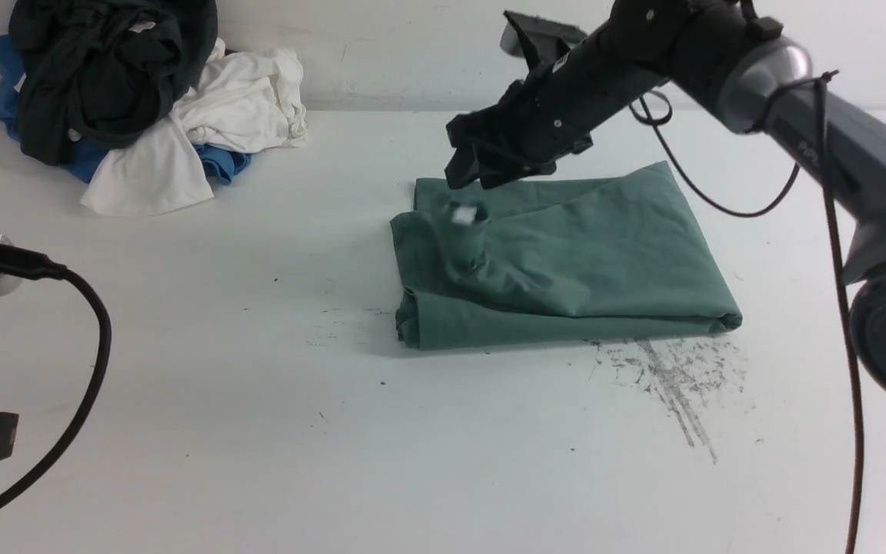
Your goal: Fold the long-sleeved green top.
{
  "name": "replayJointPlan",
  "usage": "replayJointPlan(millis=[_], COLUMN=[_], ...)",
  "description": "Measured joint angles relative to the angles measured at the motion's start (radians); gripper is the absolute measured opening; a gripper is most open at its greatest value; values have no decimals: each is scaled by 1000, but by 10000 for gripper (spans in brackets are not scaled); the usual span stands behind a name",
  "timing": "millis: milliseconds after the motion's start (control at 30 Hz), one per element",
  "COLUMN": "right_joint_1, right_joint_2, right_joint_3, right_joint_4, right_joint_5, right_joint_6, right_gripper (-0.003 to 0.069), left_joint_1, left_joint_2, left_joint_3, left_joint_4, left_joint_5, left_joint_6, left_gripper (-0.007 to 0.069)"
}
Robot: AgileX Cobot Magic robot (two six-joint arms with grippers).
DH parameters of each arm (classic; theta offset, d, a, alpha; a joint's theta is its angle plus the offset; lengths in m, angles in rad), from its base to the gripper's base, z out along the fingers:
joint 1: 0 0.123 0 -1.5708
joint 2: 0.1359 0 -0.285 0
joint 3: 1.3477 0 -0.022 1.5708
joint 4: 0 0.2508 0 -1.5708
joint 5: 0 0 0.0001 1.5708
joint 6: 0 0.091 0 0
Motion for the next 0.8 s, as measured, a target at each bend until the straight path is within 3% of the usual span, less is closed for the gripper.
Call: replayJointPlan(millis=[133,267,500,567,800], right_joint_1=[-37,-64,-17,29,114], right_joint_2=[-16,-24,0,28,92], right_joint_3=[-28,-4,204,216,206], right_joint_4=[-13,-16,26,49,45], right_joint_5=[49,63,39,7,-94], right_joint_6=[2,-4,-94,-133,-167], right_gripper=[380,351,39,3,-11], left_joint_1=[0,0,-2,-2,-2], left_joint_2=[0,-6,-65,-76,-79], left_joint_3=[0,12,57,57,57], left_joint_4=[0,1,1,1,1], left_joint_5=[-26,-59,-151,-160,-153], left_joint_6=[0,0,0,0,1], left_gripper=[-8,-8,-8,-8,-8])
